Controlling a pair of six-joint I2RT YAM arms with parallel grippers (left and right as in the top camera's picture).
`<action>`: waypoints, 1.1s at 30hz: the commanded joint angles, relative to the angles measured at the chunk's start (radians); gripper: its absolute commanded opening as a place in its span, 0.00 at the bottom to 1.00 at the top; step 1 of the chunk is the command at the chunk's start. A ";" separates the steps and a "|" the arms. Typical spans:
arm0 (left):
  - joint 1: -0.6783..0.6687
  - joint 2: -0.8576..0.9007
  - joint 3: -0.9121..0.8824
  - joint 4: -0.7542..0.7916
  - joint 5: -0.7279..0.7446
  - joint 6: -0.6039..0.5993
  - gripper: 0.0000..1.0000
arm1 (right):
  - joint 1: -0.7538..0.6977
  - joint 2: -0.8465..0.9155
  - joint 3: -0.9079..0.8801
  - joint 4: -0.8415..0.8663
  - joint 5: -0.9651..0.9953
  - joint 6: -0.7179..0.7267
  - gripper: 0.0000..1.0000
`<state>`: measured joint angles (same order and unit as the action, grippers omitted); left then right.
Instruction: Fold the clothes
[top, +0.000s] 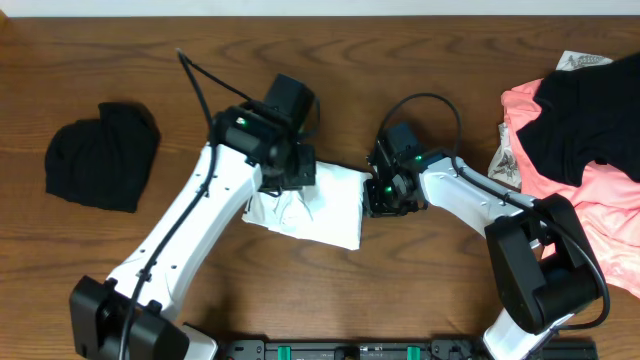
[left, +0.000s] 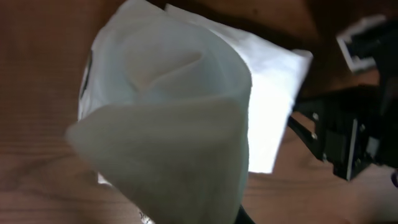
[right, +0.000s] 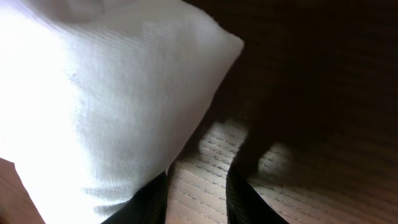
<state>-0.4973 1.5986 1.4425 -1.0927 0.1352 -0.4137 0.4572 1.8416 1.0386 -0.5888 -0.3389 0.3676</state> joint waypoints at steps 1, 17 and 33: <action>-0.031 -0.017 0.019 -0.002 0.010 0.016 0.06 | 0.012 0.015 -0.005 0.002 -0.010 0.015 0.30; -0.093 0.010 0.014 -0.002 0.010 0.013 0.06 | -0.069 -0.027 0.040 -0.039 0.002 0.014 0.26; -0.179 0.063 0.014 0.021 0.010 -0.003 0.06 | -0.142 -0.121 0.063 -0.135 0.037 -0.028 0.28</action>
<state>-0.6598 1.6577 1.4425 -1.0721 0.1352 -0.4152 0.3061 1.7256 1.0912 -0.7212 -0.3267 0.3550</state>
